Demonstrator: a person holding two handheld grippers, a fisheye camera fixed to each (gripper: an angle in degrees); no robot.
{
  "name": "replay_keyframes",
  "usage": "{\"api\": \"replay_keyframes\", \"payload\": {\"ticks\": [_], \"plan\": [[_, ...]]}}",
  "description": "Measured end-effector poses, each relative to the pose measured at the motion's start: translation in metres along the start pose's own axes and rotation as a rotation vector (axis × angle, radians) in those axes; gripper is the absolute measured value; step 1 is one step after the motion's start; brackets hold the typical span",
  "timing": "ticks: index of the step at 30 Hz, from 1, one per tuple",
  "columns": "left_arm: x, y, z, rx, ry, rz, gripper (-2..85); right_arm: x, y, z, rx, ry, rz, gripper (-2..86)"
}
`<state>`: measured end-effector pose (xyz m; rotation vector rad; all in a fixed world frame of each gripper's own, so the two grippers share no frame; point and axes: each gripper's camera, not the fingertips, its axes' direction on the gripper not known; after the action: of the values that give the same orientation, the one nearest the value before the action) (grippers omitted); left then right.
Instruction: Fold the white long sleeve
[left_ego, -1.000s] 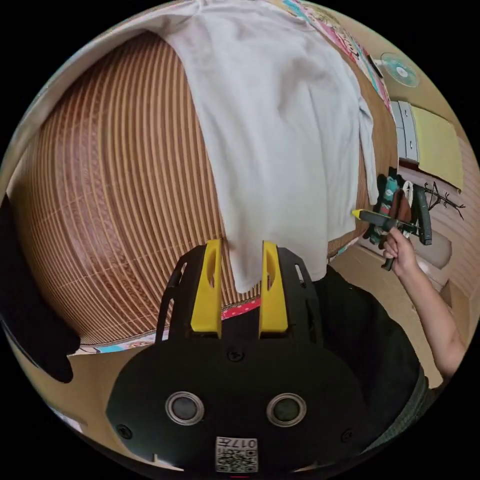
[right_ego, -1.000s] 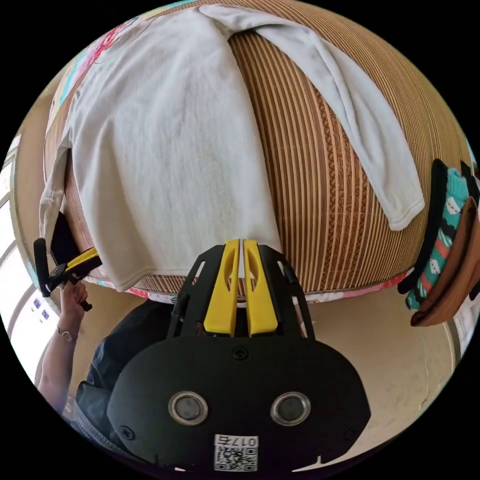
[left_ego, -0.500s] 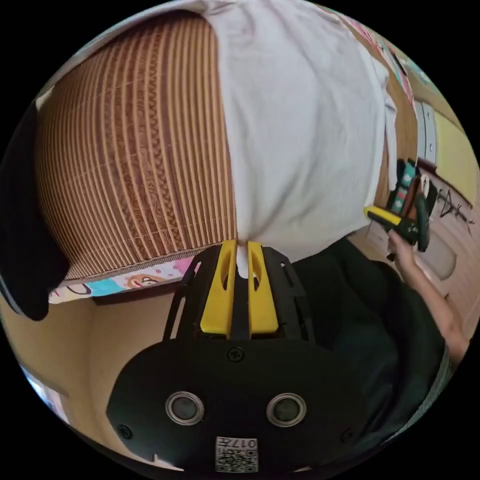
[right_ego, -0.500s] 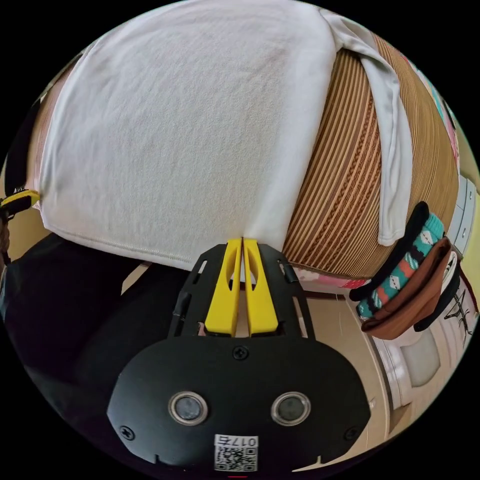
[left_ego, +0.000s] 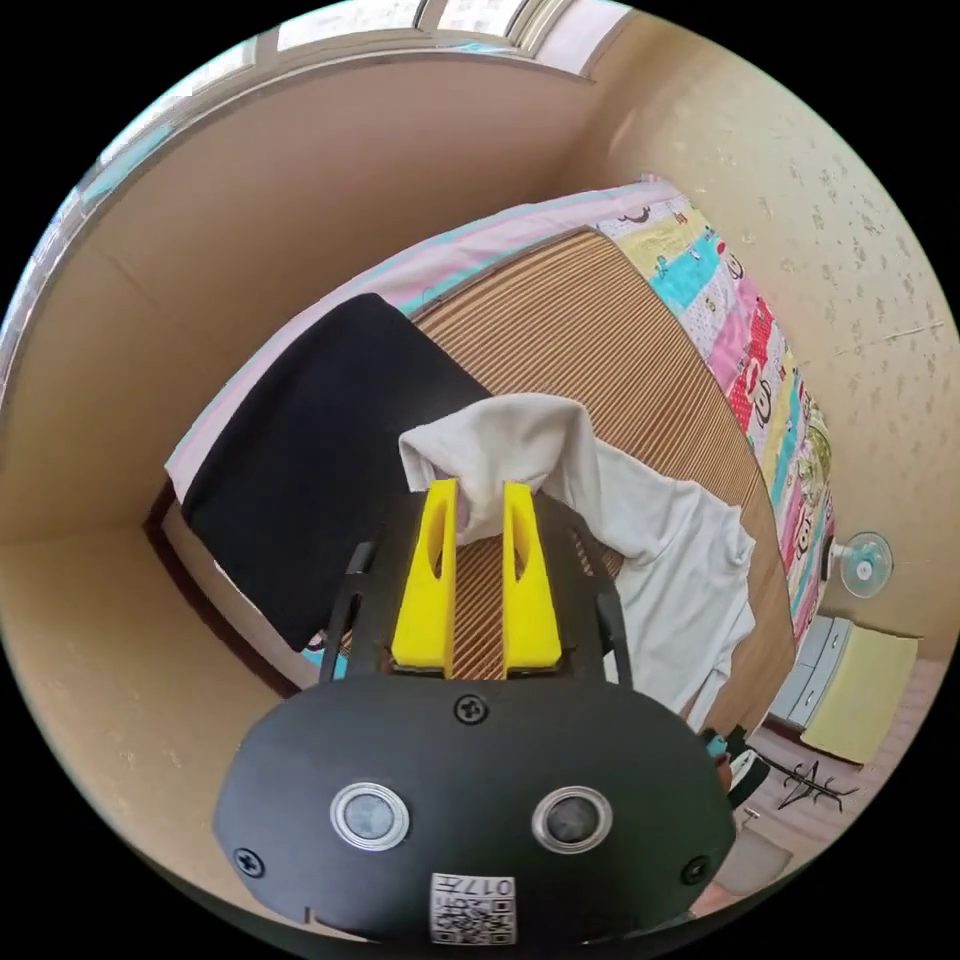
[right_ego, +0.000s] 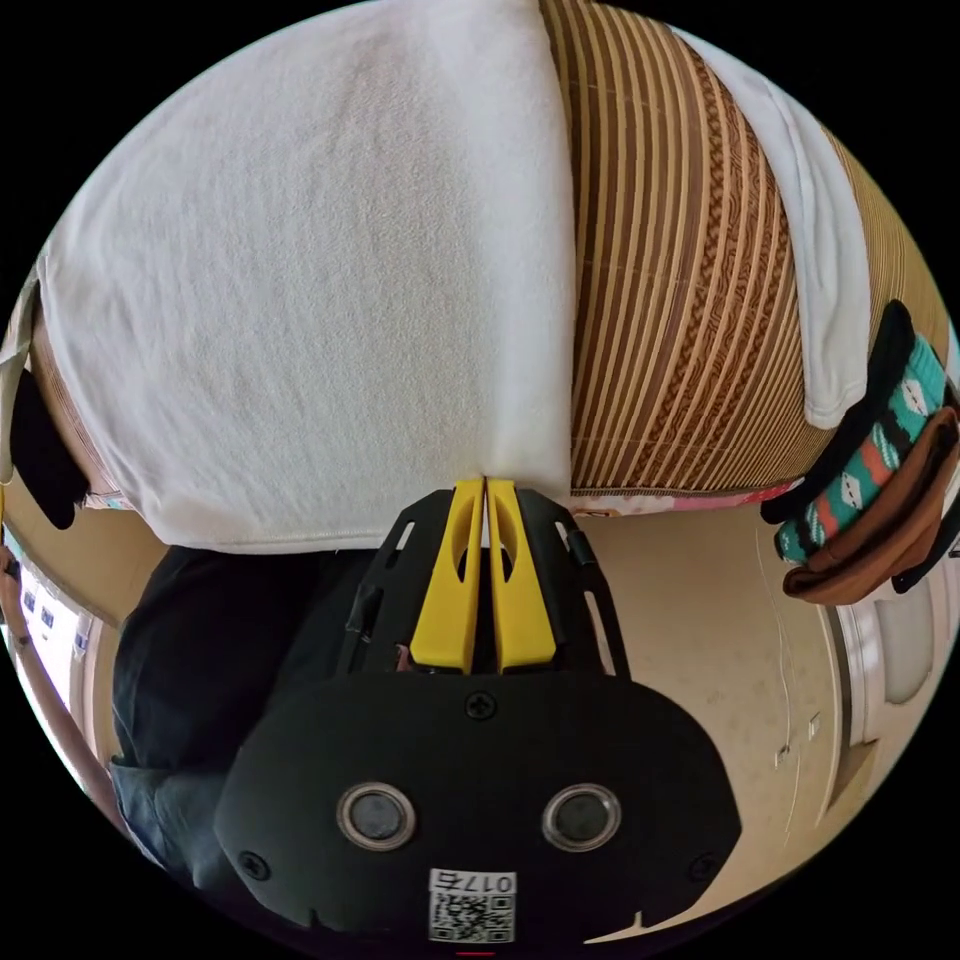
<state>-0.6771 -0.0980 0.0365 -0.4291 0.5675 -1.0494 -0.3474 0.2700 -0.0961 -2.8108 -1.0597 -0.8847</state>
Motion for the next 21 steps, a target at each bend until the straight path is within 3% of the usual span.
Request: {"api": "replay_keyframes", "payload": {"ticks": [1, 4, 6, 8, 9, 12, 16, 19, 21], "plan": [[-0.002, -0.002, -0.003, 0.000, 0.015, 0.000, 4.2, -0.002, 0.000, -0.003, -0.007, 0.022, -0.014, 0.3], [-0.002, -0.012, -0.051, 0.078, 0.296, 0.183, 3.4, -0.004, 0.004, -0.007, -0.006, 0.054, -0.050, 0.3], [0.004, -0.019, -0.108, 0.086, 0.529, 0.486, 2.9, -0.002, 0.005, -0.007, -0.008, 0.057, -0.057, 0.3], [0.003, -0.017, -0.153, 0.072, 0.509, 0.696, 2.5, 0.003, 0.006, -0.009, -0.004, 0.049, -0.054, 0.3], [-0.004, -0.014, -0.175, 0.057, 0.414, 0.792, 2.3, 0.006, 0.006, -0.010, -0.004, 0.040, -0.045, 0.3], [-0.057, -0.018, -0.187, -0.014, 0.208, 0.831, 1.9, 0.015, 0.006, -0.012, -0.006, 0.020, -0.017, 0.3], [-0.170, -0.028, -0.138, -0.146, 0.189, 0.574, 2.2, 0.018, 0.007, -0.013, -0.008, 0.046, -0.011, 0.3], [-0.277, 0.002, -0.096, -0.142, 0.177, 0.167, 2.0, 0.017, 0.009, -0.012, -0.030, 0.073, -0.039, 0.3], [-0.352, 0.049, -0.083, 0.060, 0.468, -0.223, 4.8, 0.017, 0.011, -0.011, -0.043, 0.077, -0.055, 0.3]]}}
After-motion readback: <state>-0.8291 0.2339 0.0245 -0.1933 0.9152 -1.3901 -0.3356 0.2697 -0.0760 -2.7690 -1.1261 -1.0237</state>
